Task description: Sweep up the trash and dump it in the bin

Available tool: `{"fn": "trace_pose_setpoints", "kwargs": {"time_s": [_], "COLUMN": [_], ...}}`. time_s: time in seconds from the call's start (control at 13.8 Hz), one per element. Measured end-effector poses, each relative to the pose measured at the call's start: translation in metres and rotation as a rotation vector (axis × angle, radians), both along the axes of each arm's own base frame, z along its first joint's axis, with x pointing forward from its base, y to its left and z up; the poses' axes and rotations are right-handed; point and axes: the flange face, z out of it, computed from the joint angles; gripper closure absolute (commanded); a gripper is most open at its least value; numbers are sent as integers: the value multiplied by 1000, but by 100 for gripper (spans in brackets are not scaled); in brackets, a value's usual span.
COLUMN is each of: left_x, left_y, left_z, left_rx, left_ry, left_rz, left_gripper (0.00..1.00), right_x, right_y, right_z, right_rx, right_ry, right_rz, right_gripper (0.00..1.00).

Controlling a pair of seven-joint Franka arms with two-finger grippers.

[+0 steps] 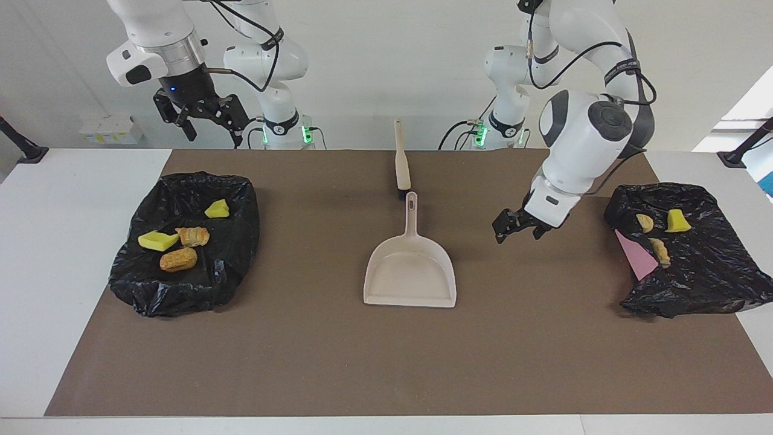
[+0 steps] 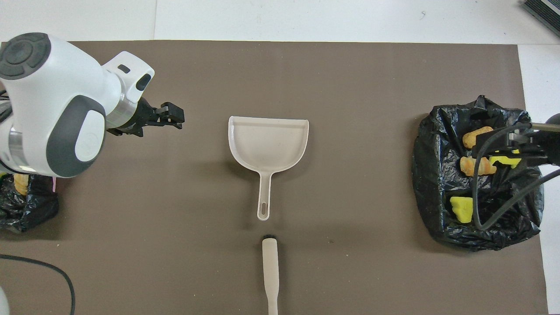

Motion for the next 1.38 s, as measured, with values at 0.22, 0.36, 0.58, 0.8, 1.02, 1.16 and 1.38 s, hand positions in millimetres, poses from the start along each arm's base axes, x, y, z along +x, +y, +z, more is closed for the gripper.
{"fn": "trace_pose_setpoints", "kwargs": {"time_s": [0.22,0.36,0.58,0.8,1.02,1.16,1.38], "left_x": [-1,-7,-19,-34,-48,-58,-63], "left_y": [44,76,109,114,116,116,117], "left_z": [20,37,62,91,120,127,131], "left_rx": [2,15,68,118,125,126,126], "left_ry": [5,0,-8,16,19,16,12], "left_rz": [-55,-117,-178,-202,-227,-240,-249], "left_gripper": [0,0,0,0,0,0,0], "right_x": [0,0,0,0,-1,-2,-5], "right_y": [0,0,-3,-4,-3,-3,-3], "right_z": [0,0,0,0,-1,-1,-2], "right_rx": [0,0,0,0,0,-1,-2], "right_ry": [0,0,0,2,13,18,39], "right_rz": [1,0,-6,-7,-5,-5,-5], "right_gripper": [0,0,0,0,0,0,0]}}
